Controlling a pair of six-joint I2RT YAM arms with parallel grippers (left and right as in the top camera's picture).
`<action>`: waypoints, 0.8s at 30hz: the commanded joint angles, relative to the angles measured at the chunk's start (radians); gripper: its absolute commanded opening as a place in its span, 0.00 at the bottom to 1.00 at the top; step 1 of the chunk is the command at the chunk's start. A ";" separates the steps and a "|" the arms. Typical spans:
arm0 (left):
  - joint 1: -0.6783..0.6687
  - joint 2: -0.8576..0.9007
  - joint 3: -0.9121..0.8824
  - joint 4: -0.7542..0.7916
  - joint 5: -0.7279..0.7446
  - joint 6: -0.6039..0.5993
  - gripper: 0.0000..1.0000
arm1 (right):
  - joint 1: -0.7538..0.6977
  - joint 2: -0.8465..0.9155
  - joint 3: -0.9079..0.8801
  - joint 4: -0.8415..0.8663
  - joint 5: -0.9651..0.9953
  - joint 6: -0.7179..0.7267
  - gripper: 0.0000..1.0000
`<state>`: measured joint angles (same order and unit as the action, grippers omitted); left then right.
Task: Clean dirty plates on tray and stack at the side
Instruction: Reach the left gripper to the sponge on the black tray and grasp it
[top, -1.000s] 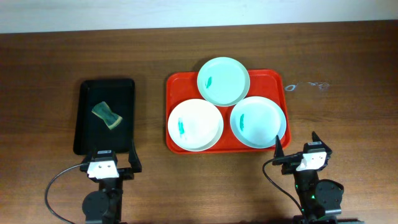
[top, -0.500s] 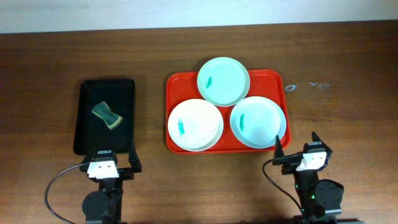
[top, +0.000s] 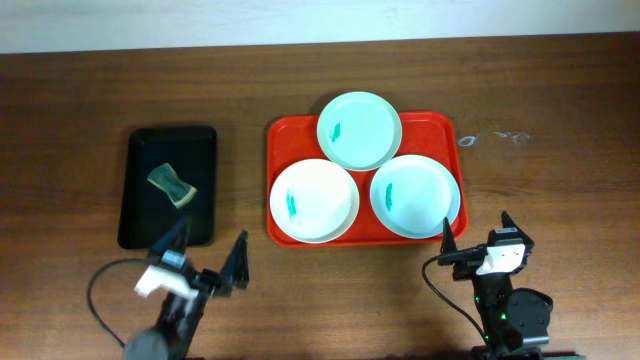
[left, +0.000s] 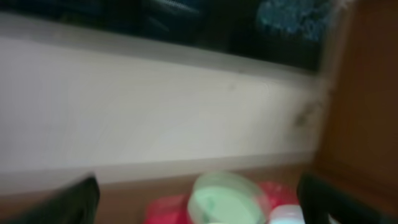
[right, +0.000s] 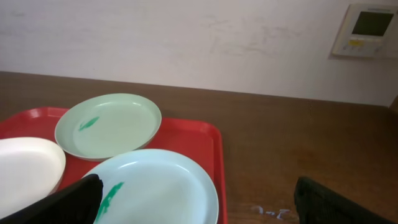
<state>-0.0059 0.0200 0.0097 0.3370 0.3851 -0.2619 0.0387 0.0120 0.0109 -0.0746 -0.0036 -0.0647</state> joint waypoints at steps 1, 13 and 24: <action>-0.005 -0.013 0.034 0.338 0.067 -0.108 0.99 | -0.006 -0.006 -0.005 -0.006 0.009 -0.006 0.99; -0.005 0.779 1.057 -0.828 -0.193 0.342 0.99 | -0.006 -0.006 -0.005 -0.007 0.009 -0.006 0.98; 0.116 1.511 1.416 -1.190 -0.560 -0.119 0.99 | -0.006 -0.006 -0.005 -0.006 0.009 -0.006 0.98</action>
<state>0.0502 1.4231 1.4010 -0.8371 -0.0406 -0.1837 0.0387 0.0120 0.0109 -0.0742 -0.0032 -0.0643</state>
